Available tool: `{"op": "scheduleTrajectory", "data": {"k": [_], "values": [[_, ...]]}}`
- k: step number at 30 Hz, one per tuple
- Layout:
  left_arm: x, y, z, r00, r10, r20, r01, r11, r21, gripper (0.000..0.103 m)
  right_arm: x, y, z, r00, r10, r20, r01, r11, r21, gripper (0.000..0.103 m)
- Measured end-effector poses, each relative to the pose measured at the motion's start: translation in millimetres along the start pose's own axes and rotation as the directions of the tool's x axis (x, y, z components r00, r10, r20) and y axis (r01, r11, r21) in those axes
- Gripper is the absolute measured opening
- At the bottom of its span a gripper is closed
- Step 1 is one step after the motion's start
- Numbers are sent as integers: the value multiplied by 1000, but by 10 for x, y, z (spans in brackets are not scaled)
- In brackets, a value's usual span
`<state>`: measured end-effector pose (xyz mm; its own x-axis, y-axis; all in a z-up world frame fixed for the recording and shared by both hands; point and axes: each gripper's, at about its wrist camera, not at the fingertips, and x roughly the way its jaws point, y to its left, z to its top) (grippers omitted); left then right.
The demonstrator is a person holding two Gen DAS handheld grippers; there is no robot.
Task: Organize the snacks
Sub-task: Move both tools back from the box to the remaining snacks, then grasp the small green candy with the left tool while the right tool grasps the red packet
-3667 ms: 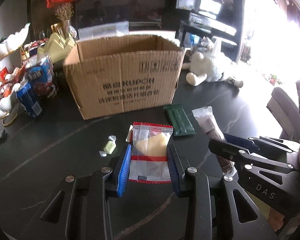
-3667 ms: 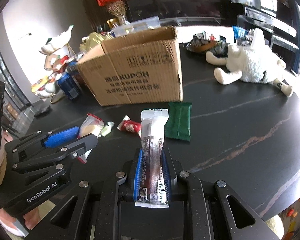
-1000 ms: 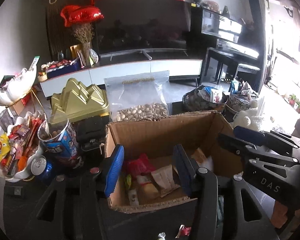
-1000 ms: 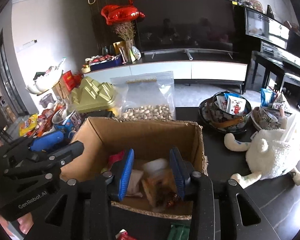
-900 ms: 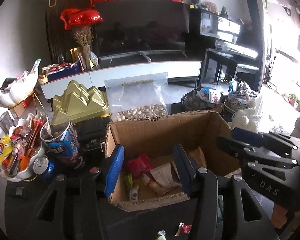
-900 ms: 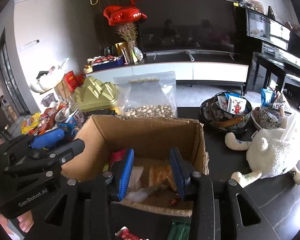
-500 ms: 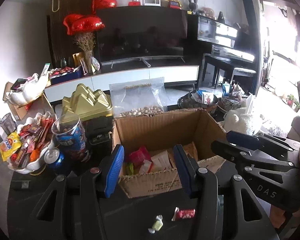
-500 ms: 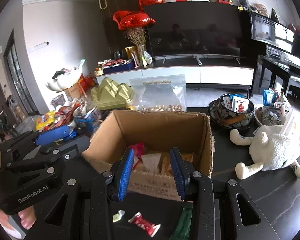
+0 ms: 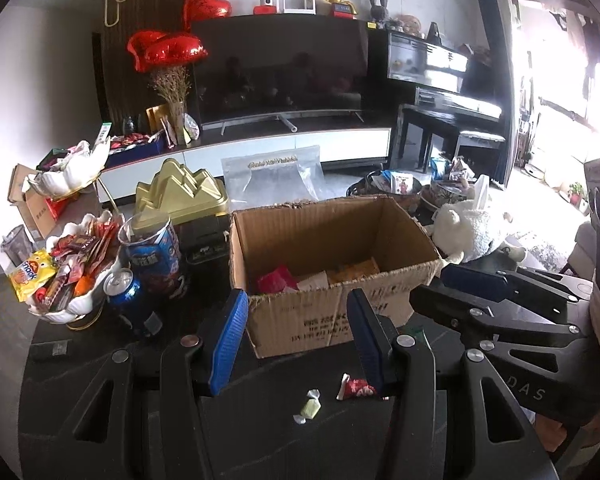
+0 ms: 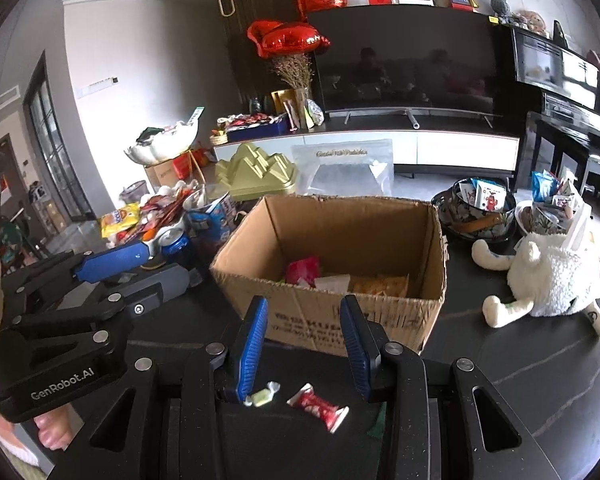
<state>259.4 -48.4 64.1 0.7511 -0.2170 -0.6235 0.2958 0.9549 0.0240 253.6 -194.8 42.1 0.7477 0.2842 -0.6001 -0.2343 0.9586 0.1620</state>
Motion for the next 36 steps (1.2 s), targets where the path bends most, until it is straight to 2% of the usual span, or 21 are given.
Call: {"op": "scheduleTrajectory", "data": {"k": [15,19,21,33,36], "values": [[-77,-54,-405,1000,-7,-29,7,1000,-9,53,-89,28,-340,1000,12,-23,-13,1000,-17,39],[4,-44,-610,998,-16,-68,15,1000,-17,53,3,25,-493,999,9,-53,-11,999,-36,40],[41,-51,-699,997,-12,-82,11,1000,-9,53,49,21,-579,998,9,-67,-12,999,-38,45],[331,-75,-1070,984,-45,-174,44,999,-7,54,330,-2,-907,988,3,-157,-15,997,-75,45],[417,-74,-1115,980,-48,-192,48,999,-4,57,412,-22,-950,984,-4,-179,-11,996,-83,45]]}}
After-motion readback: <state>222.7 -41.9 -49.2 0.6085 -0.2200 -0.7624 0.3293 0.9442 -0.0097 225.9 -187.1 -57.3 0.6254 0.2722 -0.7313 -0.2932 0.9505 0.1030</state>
